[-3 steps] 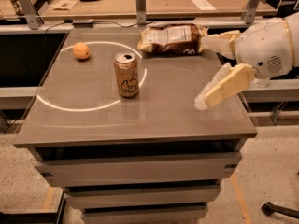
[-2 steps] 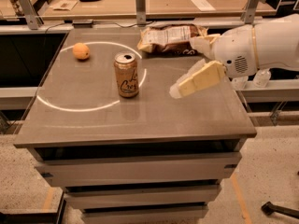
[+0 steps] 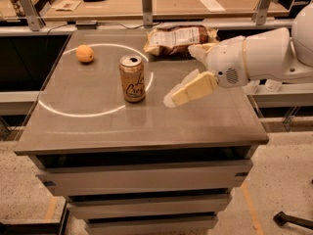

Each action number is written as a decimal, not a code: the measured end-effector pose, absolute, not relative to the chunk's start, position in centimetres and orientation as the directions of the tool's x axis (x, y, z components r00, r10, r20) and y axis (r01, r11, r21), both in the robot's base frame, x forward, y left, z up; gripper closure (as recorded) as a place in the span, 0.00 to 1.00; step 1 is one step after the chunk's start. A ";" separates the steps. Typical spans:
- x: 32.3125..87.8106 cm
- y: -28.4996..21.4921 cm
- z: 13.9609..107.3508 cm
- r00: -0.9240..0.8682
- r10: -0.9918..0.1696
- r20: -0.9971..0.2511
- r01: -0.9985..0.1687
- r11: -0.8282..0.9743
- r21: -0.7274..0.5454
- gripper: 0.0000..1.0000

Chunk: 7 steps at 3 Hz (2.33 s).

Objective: Knock orange can over

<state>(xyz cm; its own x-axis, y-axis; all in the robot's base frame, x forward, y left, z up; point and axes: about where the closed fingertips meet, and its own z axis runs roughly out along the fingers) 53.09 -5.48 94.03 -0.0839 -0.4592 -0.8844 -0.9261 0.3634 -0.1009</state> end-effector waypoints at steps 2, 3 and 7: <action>57.5 -3.2 91.1 -0.061 -0.453 -0.889 -0.915 0.381 -0.131 0.00; 59.2 -1.0 89.6 -0.055 -0.449 -0.892 -0.931 0.347 -0.117 0.00; 59.6 5.2 87.3 -0.035 -0.439 -0.898 -0.972 0.224 -0.072 0.18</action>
Offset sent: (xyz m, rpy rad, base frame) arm 0.0802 0.0354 -0.0482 0.0144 -0.0318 -0.0017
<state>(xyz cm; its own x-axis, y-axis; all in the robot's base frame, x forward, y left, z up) 59.63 5.24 87.35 -0.0345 -0.4392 -0.8977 -0.9718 0.2245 -0.0724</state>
